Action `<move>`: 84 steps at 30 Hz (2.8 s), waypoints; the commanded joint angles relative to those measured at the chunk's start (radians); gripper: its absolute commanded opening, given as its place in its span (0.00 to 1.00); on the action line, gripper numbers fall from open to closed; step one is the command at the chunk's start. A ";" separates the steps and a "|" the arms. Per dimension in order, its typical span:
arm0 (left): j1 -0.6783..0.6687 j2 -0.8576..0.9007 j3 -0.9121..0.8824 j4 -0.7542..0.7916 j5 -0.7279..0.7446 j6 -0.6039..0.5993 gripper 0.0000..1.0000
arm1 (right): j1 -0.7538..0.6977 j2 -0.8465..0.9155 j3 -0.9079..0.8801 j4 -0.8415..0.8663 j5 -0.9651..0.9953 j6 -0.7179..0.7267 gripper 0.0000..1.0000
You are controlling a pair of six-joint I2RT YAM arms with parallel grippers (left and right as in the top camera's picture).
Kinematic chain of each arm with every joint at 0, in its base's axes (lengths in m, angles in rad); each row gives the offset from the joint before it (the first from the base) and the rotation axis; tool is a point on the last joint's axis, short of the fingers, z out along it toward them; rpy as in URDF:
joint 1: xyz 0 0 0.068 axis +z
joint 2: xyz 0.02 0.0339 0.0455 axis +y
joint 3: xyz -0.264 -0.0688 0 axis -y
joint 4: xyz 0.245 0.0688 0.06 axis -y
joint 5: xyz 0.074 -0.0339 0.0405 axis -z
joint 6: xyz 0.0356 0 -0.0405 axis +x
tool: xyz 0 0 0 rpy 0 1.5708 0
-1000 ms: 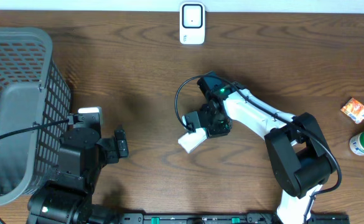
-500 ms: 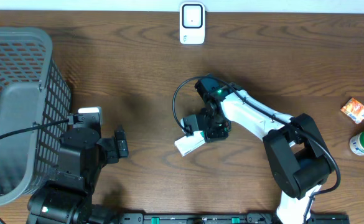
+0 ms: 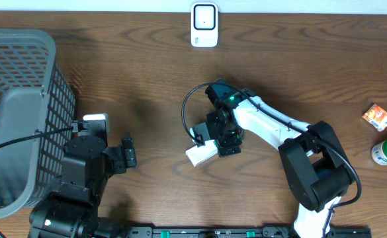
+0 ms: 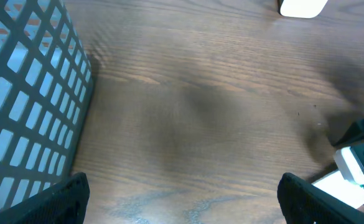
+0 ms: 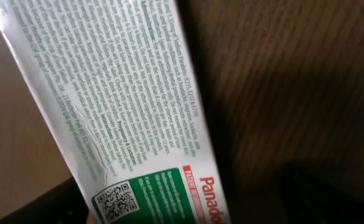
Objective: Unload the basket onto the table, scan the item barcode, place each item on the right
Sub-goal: 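Lift the Panadol box and turn it toward the scanner, then hold the Panadol box barcode in front of the scanner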
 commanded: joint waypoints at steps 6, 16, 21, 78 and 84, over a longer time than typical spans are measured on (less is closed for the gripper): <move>0.002 -0.001 0.005 0.000 -0.016 -0.006 0.96 | 0.048 0.073 -0.040 -0.063 -0.056 -0.037 0.80; 0.002 -0.001 0.005 0.000 -0.016 -0.006 0.96 | 0.054 0.073 -0.041 -0.084 -0.071 -0.005 0.45; 0.002 -0.001 0.005 0.000 -0.016 -0.006 0.96 | 0.054 0.073 -0.041 -0.079 -0.078 0.054 0.38; 0.002 -0.001 0.005 0.000 -0.016 -0.006 0.96 | -0.095 0.072 0.171 0.304 -1.049 1.123 0.29; 0.002 -0.001 0.005 0.000 -0.016 -0.006 0.96 | -0.123 0.071 0.172 0.232 -0.833 1.073 0.31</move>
